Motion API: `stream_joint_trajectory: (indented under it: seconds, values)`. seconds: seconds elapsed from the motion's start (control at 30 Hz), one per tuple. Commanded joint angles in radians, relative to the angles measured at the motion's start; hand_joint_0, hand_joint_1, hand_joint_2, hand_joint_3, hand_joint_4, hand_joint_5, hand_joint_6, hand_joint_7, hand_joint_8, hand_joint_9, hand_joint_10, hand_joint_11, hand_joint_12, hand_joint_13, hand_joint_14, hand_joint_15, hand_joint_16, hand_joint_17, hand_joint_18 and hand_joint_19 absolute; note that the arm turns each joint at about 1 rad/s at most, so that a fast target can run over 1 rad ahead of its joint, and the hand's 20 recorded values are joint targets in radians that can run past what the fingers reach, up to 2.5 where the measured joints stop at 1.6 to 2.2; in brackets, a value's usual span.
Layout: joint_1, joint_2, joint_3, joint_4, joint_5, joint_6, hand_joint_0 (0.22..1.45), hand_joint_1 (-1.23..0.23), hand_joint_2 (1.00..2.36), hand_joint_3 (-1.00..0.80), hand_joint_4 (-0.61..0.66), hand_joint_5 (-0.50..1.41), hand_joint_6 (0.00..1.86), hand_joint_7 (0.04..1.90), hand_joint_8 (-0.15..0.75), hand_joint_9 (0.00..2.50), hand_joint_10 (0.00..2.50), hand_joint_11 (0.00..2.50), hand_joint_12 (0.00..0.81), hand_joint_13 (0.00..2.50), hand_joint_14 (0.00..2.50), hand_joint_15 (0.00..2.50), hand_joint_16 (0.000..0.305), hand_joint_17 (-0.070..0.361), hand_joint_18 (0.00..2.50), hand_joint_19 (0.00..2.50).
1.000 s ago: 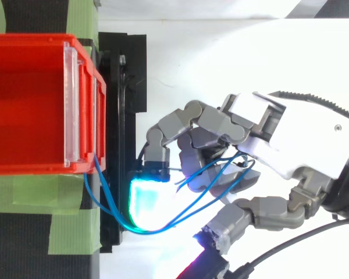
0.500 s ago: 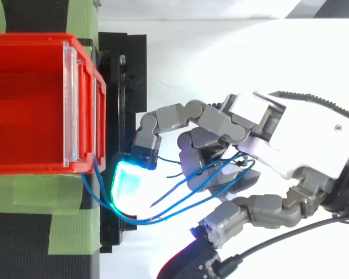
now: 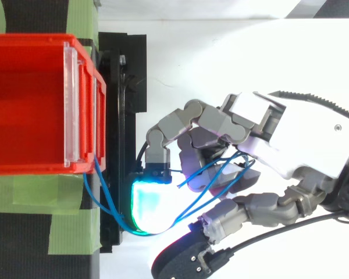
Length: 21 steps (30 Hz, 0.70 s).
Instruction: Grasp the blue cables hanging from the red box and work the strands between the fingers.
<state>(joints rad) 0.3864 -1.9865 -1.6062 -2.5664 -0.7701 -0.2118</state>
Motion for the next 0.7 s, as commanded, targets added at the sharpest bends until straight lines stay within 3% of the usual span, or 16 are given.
stream_joint_trajectory:
  seconds: [0.0, 0.13, 0.17, 0.23, 0.27, 0.4, 0.67]
  values:
    - [0.0, 0.0, 0.0, 0.0, 0.0, 0.0, 0.91, -0.72, 1.01, -0.83, 0.22, -0.28, 1.2, 0.96, 0.376, 0.67, 2.5, 2.46, 0.418, 1.0, 2.5, 1.32, 0.045, 0.102, 1.37, 1.28]
    - [0.0, 0.0, 0.0, 0.0, 0.0, -0.003, 0.85, -0.6, 1.01, -0.82, 0.24, -0.17, 1.11, 1.0, 0.376, 0.67, 2.5, 2.46, 0.418, 1.0, 2.5, 1.32, 0.045, 0.102, 1.37, 1.28]
    - [0.0, 0.0, 0.0, 0.0, 0.0, -0.006, 0.83, -0.54, 1.0, -0.83, 0.24, -0.08, 0.97, 1.09, 0.376, 0.67, 2.5, 2.46, 0.418, 1.0, 2.5, 1.32, 0.045, 0.102, 1.37, 1.28]
    - [0.0, 0.0, 0.0, 0.0, 0.0, -0.011, 0.81, -0.48, 1.0, -0.85, 0.26, -0.01, 0.85, 1.14, 0.376, 0.67, 2.5, 2.46, 0.418, 1.0, 2.5, 1.32, 0.045, 0.102, 1.37, 1.28]
    - [0.0, 0.0, 0.0, 0.0, 0.0, -0.014, 0.81, -0.44, 1.01, -0.87, 0.26, 0.13, 0.58, 1.27, 0.376, 0.67, 2.5, 2.46, 0.418, 1.0, 2.5, 1.32, 0.045, 0.102, 1.37, 1.28]
    - [0.0, 0.0, 0.0, 0.0, 0.0, -0.015, 0.8, -0.41, 1.0, -0.89, 0.29, 0.26, 0.35, 1.36, 0.376, 0.67, 2.5, 2.46, 0.418, 1.0, 2.5, 1.32, 0.045, 0.102, 1.37, 1.28]
    - [0.0, 0.0, 0.0, 0.0, 0.0, -0.015, 0.82, -0.48, 1.0, -0.89, 0.29, 0.35, 0.28, 1.41, 0.376, 0.67, 2.5, 2.46, 0.418, 1.0, 2.5, 1.32, 0.045, 0.102, 1.37, 1.28]
